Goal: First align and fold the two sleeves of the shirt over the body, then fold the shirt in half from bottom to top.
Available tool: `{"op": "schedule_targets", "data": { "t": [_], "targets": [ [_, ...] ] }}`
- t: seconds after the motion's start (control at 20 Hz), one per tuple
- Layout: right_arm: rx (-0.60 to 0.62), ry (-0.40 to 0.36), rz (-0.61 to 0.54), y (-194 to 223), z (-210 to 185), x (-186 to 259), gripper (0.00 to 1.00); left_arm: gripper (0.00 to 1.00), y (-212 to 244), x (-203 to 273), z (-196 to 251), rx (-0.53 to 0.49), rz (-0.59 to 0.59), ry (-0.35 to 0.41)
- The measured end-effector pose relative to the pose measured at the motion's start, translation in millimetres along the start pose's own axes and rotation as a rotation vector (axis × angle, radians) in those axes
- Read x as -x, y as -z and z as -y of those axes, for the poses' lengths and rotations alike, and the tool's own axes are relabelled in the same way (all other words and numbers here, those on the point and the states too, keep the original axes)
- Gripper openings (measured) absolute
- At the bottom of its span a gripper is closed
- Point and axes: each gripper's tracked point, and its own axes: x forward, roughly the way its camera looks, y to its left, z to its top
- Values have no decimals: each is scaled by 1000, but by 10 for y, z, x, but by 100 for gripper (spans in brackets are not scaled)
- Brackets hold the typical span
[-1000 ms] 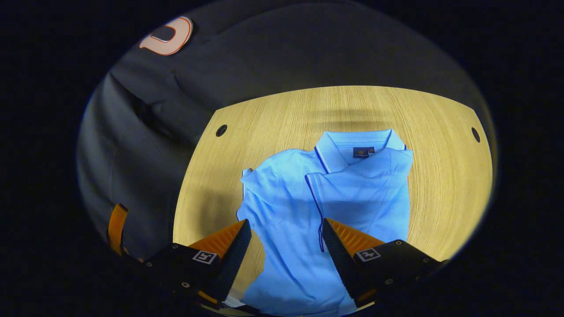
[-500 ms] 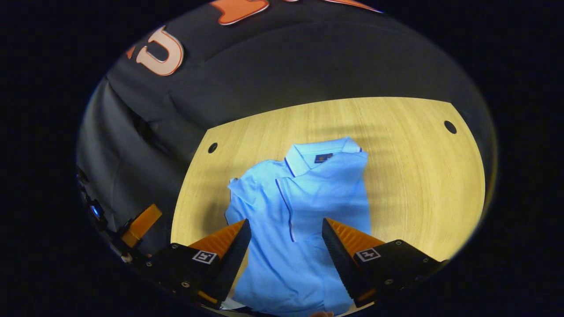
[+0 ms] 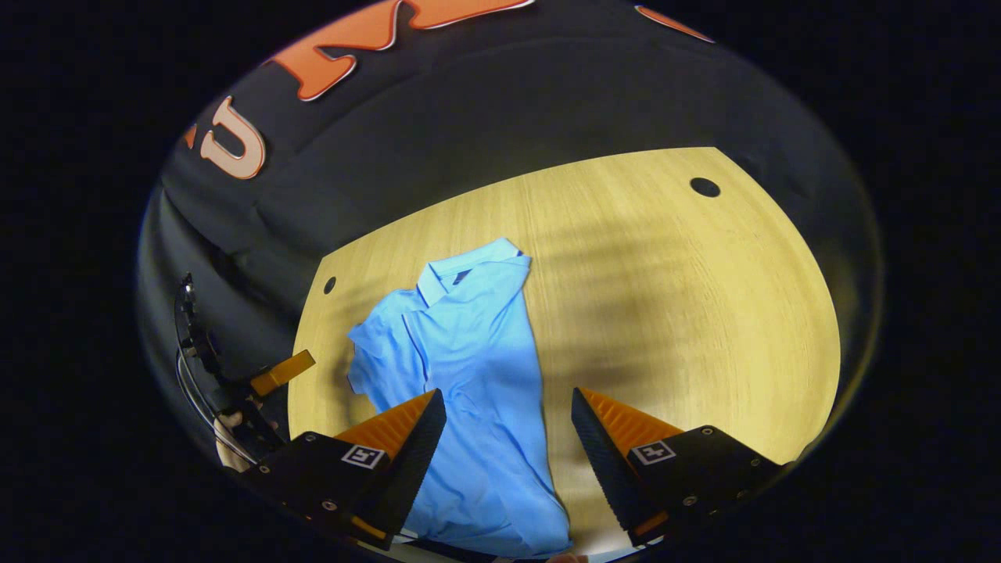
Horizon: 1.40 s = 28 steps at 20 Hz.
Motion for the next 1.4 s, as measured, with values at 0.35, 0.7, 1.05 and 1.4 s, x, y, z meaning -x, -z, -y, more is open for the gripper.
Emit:
{"op": "schedule_targets", "data": {
  "t": [0.35, 0.7, 1.05, 1.4],
  "targets": [
    [-83, 45, -15, 132, 488, 101, 98, 99, 205, -505, -7, -11, -90, -20],
    [-145, 42, -37, 226, 598, 112, 99, 99, 377, -754, -58, 1, -142, -55],
    [-153, 51, -29, 241, 625, 133, 99, 71, 442, -825, -97, -15, -155, -88],
    [-156, 40, -27, 328, 659, 191, 99, 5, 426, -824, -24, 50, -127, -53]
  ]
}}
